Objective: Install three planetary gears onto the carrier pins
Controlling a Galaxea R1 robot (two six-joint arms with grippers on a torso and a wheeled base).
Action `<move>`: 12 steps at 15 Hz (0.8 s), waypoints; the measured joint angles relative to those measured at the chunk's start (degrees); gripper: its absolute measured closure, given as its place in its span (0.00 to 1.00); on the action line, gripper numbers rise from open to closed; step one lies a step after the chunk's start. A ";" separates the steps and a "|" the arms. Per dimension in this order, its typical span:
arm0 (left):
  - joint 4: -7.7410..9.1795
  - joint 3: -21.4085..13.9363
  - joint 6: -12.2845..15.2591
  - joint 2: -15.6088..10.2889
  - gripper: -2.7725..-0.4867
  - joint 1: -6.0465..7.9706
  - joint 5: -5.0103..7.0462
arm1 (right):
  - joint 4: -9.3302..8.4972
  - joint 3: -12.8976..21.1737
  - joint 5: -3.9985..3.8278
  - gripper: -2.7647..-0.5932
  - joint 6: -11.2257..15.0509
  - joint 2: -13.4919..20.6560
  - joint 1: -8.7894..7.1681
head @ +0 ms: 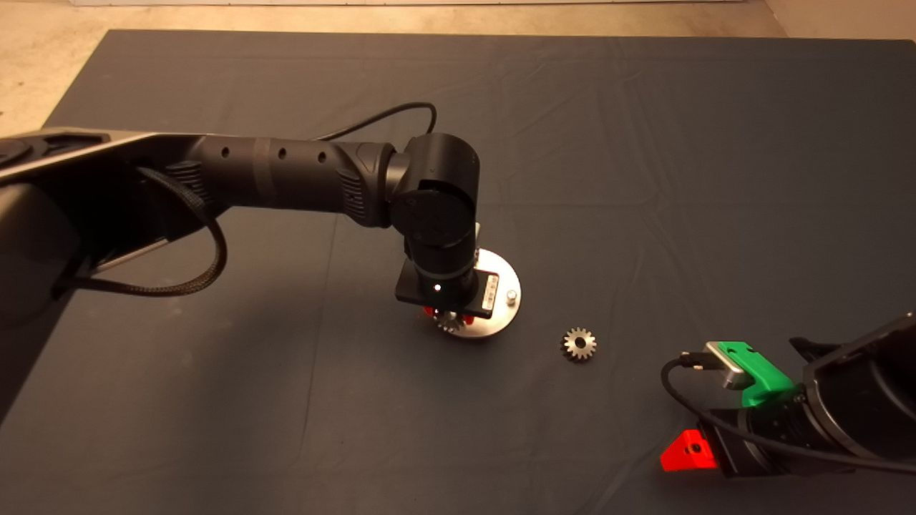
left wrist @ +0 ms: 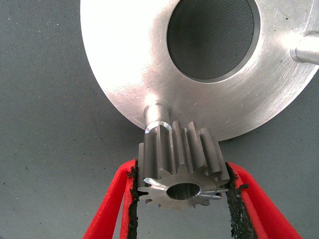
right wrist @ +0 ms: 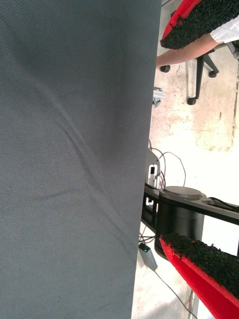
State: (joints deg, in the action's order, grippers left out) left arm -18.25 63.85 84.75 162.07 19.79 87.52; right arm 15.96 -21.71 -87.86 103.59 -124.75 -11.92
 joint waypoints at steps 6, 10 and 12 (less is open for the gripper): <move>0.00 0.00 -0.02 -0.03 0.79 -0.28 0.11 | 0.00 0.00 -0.01 0.01 0.02 0.00 0.00; 0.28 0.00 -0.24 -1.11 0.79 -0.27 -0.63 | 0.00 0.00 -0.01 0.01 0.00 0.00 0.00; 0.50 -0.07 -0.63 -1.70 0.79 -0.27 -0.96 | 0.00 0.00 0.02 0.01 -0.01 0.00 0.00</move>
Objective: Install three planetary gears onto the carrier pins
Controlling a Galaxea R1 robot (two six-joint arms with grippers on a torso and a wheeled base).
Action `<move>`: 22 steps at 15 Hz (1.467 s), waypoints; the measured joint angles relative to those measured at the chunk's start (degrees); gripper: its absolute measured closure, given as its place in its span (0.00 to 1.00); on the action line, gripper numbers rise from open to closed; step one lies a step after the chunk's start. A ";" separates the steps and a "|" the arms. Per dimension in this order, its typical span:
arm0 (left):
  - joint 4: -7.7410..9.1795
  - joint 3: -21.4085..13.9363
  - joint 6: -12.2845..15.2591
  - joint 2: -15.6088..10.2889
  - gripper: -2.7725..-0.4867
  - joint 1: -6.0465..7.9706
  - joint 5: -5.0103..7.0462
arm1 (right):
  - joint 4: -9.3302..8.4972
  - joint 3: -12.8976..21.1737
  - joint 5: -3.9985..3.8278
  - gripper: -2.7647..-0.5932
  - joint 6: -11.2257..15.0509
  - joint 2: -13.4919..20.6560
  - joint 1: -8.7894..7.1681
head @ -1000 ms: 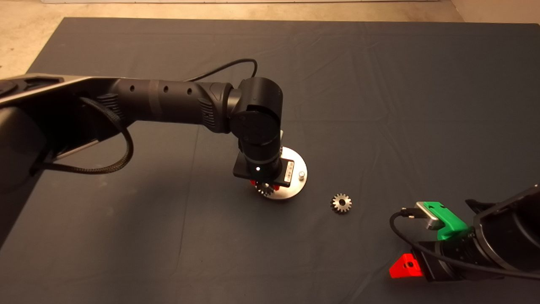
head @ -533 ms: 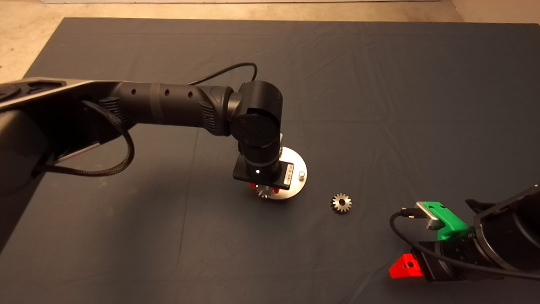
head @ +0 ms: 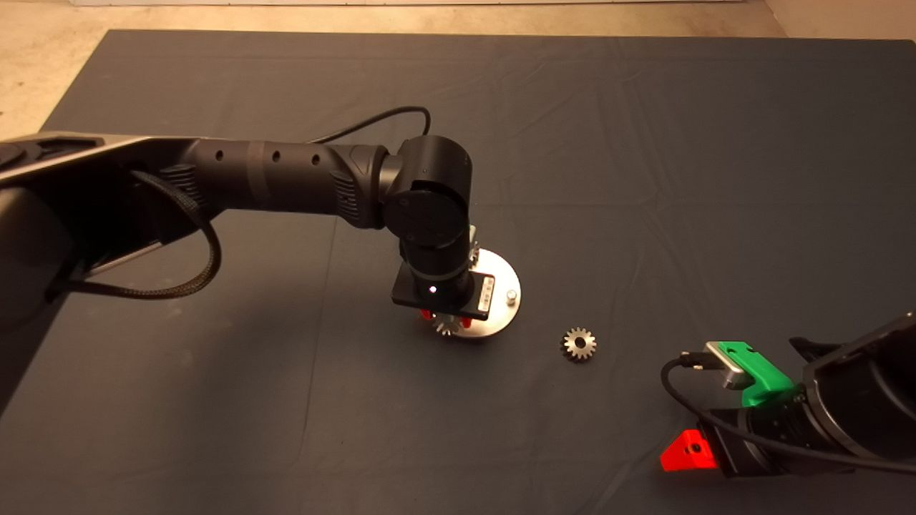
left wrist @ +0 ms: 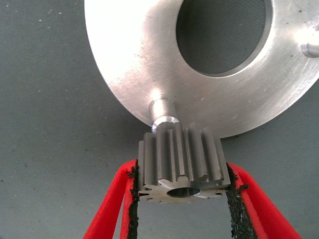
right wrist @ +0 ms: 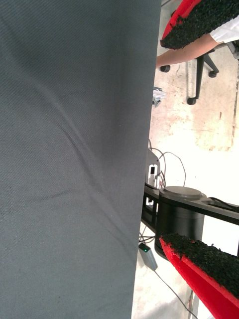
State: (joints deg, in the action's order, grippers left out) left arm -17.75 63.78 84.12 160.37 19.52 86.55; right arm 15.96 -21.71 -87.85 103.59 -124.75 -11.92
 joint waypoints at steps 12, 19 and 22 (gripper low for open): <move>0.09 0.00 -0.88 -0.70 0.79 0.03 0.07 | 0.00 0.00 0.00 0.01 0.02 0.00 0.21; -0.05 1.02 -0.97 -0.72 0.79 1.60 0.51 | 0.00 0.00 -0.02 0.01 0.02 0.00 0.63; -0.05 1.13 -0.99 -0.72 0.79 1.78 0.52 | 0.00 0.00 0.00 0.01 0.02 0.00 0.63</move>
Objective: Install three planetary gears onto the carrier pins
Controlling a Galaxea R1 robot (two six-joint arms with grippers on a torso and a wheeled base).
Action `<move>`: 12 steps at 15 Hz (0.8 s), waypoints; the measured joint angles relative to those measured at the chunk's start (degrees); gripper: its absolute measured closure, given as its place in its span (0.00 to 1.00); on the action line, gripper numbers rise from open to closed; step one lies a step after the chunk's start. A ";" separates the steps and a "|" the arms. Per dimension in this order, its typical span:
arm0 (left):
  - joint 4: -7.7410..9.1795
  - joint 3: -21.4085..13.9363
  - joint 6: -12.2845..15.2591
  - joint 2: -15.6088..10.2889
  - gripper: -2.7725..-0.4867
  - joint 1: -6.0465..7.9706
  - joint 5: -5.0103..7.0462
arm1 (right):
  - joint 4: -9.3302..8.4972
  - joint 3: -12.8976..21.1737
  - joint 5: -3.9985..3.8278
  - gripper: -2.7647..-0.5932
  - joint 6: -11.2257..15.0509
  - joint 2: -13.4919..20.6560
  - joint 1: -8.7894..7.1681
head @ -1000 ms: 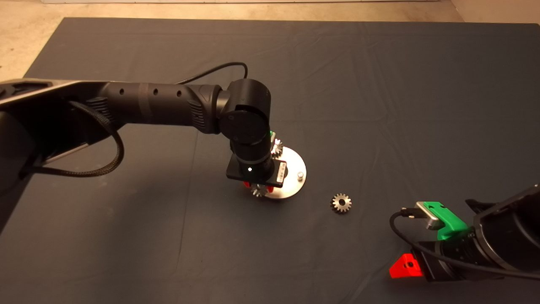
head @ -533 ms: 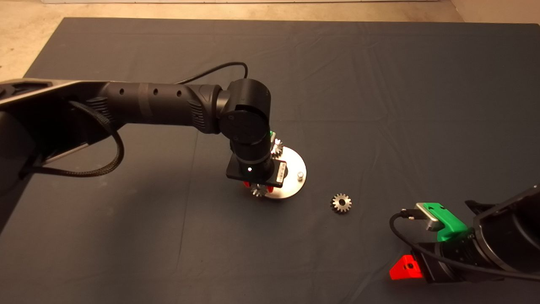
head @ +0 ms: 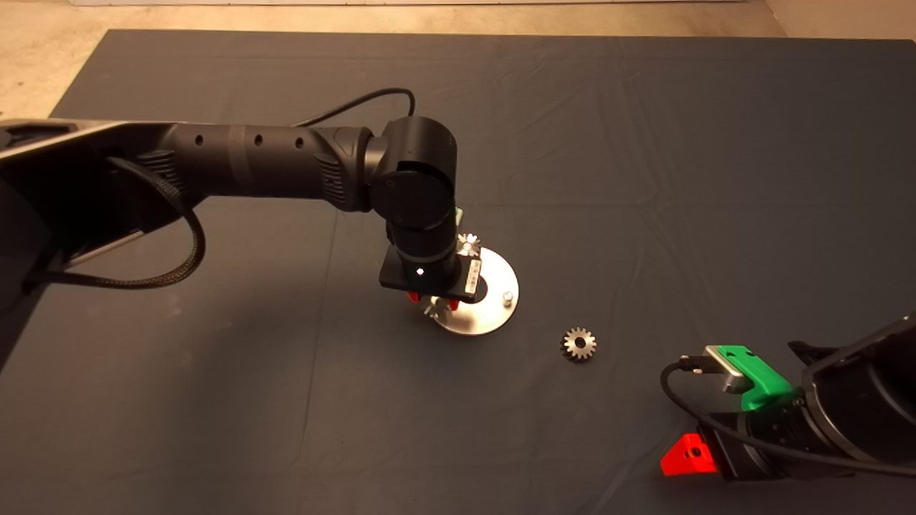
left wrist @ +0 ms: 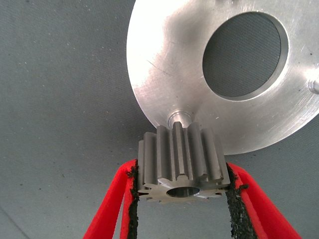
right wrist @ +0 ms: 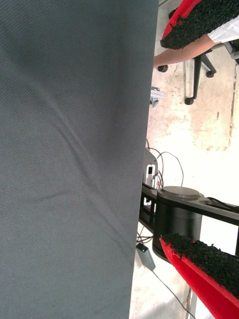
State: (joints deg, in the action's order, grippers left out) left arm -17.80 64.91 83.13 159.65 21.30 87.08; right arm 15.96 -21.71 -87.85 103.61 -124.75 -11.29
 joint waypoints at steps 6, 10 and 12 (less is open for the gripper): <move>0.02 1.38 -0.11 0.80 0.79 0.28 0.49 | 0.00 0.00 0.00 0.01 0.00 0.00 0.02; -0.04 2.84 -1.13 1.85 0.79 0.33 0.96 | 0.00 0.00 -0.02 0.01 0.00 0.00 0.02; -0.04 2.95 -1.18 1.96 0.79 0.33 0.99 | 0.00 0.00 -0.02 0.01 0.00 0.00 0.02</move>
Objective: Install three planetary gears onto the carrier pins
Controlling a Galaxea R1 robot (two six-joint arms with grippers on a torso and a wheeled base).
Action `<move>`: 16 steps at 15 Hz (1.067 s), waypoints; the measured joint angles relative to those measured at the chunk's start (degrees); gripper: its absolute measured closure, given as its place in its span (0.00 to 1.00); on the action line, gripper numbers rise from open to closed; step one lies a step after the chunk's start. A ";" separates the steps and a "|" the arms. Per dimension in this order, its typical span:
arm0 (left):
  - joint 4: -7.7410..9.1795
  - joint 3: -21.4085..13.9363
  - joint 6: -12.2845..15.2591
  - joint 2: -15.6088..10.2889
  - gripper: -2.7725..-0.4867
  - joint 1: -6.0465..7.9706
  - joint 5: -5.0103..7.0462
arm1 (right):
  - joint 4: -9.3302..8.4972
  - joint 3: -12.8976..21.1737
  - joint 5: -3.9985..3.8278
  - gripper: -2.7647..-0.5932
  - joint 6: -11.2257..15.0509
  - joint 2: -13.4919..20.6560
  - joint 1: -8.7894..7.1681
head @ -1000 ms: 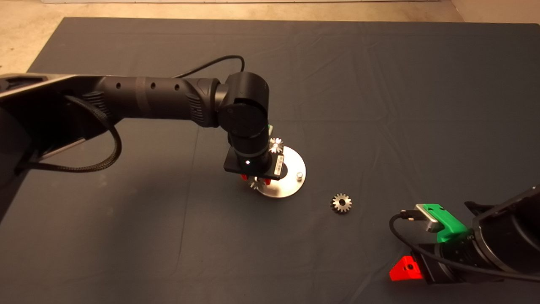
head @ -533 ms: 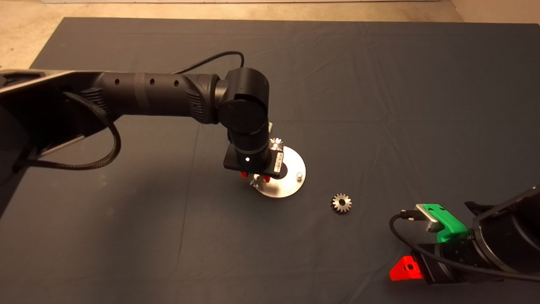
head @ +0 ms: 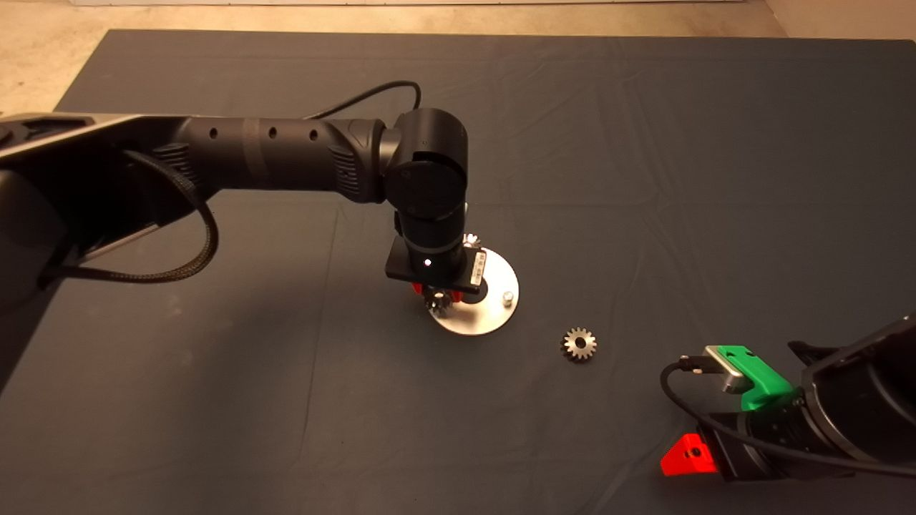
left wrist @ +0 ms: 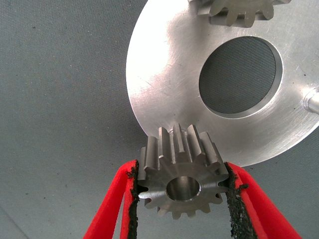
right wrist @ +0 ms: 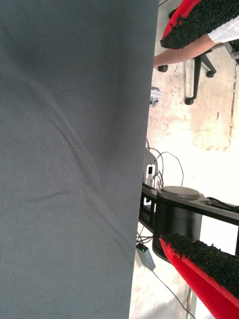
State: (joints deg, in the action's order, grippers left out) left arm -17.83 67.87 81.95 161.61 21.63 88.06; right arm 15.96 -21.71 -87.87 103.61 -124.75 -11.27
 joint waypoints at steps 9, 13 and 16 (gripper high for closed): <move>-0.16 -2.74 1.43 -0.55 0.79 -0.21 -0.56 | 0.00 0.00 0.00 0.01 0.00 0.00 0.00; -0.16 -3.18 1.77 -0.69 0.79 -0.21 -0.60 | 0.00 0.00 0.00 0.01 0.00 0.00 0.00; -0.17 -3.21 1.79 -0.69 0.79 -0.20 -0.61 | 0.00 0.00 0.00 0.01 0.00 0.00 0.00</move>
State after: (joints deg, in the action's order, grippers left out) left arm -18.00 64.66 83.74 160.92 21.43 87.46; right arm 15.96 -21.71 -87.87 103.61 -124.75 -11.26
